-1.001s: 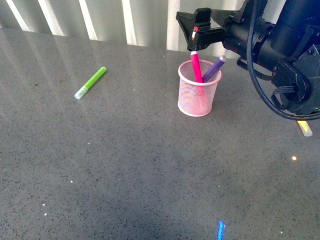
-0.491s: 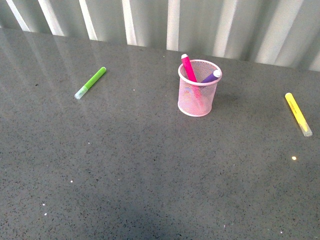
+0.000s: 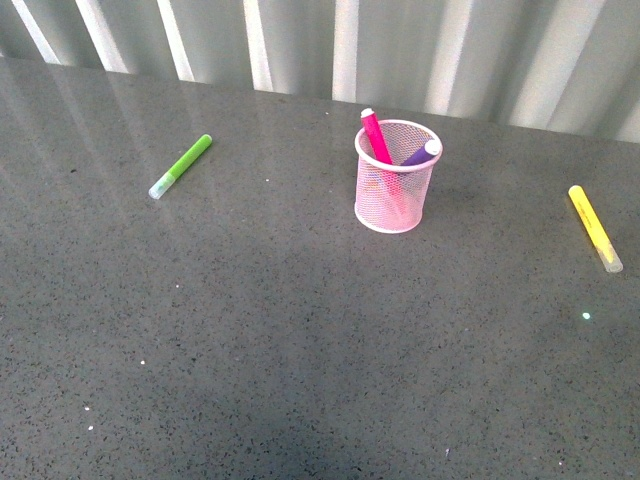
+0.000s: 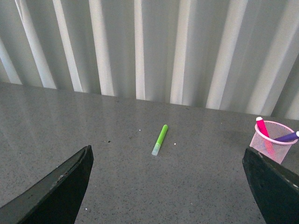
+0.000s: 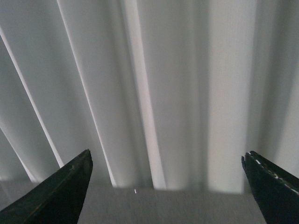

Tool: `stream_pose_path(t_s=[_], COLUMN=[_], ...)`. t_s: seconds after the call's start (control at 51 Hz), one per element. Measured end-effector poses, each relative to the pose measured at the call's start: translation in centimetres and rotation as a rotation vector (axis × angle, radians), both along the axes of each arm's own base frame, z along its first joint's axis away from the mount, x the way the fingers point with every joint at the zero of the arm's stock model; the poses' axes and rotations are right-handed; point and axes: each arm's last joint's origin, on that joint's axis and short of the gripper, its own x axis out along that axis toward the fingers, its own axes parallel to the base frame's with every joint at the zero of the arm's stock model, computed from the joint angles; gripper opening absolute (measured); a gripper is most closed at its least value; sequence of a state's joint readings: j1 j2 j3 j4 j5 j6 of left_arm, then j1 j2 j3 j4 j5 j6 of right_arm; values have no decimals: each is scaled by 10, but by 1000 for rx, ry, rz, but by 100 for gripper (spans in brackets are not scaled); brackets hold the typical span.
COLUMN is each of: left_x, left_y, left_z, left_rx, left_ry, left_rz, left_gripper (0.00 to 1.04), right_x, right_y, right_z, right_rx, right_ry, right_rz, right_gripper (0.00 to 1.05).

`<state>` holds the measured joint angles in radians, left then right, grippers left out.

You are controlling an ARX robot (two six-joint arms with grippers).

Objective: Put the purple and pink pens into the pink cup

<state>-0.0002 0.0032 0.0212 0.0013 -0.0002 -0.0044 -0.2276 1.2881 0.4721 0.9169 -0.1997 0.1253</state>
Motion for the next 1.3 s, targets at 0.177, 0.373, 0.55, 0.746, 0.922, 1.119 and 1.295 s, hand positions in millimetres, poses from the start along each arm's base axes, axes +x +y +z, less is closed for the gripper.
stream_pose_path(t_s=[0.177, 0.373, 0.55, 0.746, 0.922, 1.119, 1.295], left_x=[0, 0, 0, 0, 0, 0, 0], left_y=[0, 0, 0, 0, 0, 0, 0], left_z=[0, 0, 0, 0, 0, 0, 0], left_rx=[0, 0, 0, 0, 0, 0, 0], left_ry=[0, 1, 0, 1, 1, 1, 1], left_rz=[0, 0, 0, 0, 0, 0, 0], left_gripper=[98, 98, 98, 98, 98, 98, 98], right_x=[-34, -60, -81, -98, -108, -118, -124], right_y=[6, 23, 35, 49, 51, 51, 51], right_z=[-47, -51, -57, -65, -60, -57, -55], right_rx=[-75, -95, -101, -103, -104, -103, -103], right_ry=[127, 110, 116, 111, 94, 83, 77], right_rz=[15, 16, 18, 11, 19, 18, 18], right_gripper=[61, 25, 3, 3, 3, 3, 3])
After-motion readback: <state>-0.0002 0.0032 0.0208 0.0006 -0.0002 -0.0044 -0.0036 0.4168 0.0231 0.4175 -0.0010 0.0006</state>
